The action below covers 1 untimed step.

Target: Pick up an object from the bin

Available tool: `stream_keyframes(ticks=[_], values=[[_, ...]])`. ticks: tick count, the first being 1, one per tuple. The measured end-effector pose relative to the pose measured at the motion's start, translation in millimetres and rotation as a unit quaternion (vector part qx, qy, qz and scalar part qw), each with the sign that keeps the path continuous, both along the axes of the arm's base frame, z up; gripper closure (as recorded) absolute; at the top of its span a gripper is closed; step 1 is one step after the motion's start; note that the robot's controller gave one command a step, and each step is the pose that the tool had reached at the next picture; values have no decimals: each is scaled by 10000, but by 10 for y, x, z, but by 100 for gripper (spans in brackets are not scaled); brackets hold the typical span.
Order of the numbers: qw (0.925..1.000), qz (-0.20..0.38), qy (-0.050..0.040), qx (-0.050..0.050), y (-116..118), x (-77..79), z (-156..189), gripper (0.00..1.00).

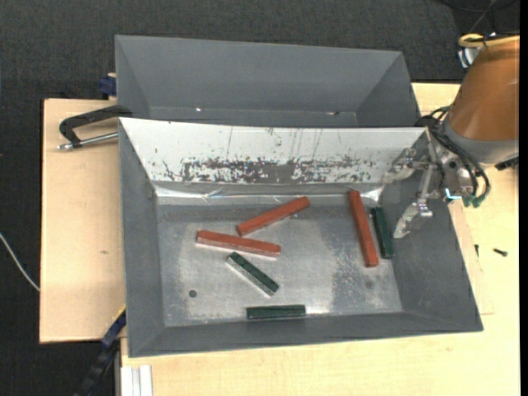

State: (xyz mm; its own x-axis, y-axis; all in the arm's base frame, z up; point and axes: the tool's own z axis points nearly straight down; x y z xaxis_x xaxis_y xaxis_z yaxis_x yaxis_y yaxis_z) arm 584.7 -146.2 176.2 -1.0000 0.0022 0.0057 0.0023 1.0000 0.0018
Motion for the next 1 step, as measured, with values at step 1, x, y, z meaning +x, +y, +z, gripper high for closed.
stream_keyframes(ticks=[1], values=[[10000,10,-43,-8,6,19,51,0]])
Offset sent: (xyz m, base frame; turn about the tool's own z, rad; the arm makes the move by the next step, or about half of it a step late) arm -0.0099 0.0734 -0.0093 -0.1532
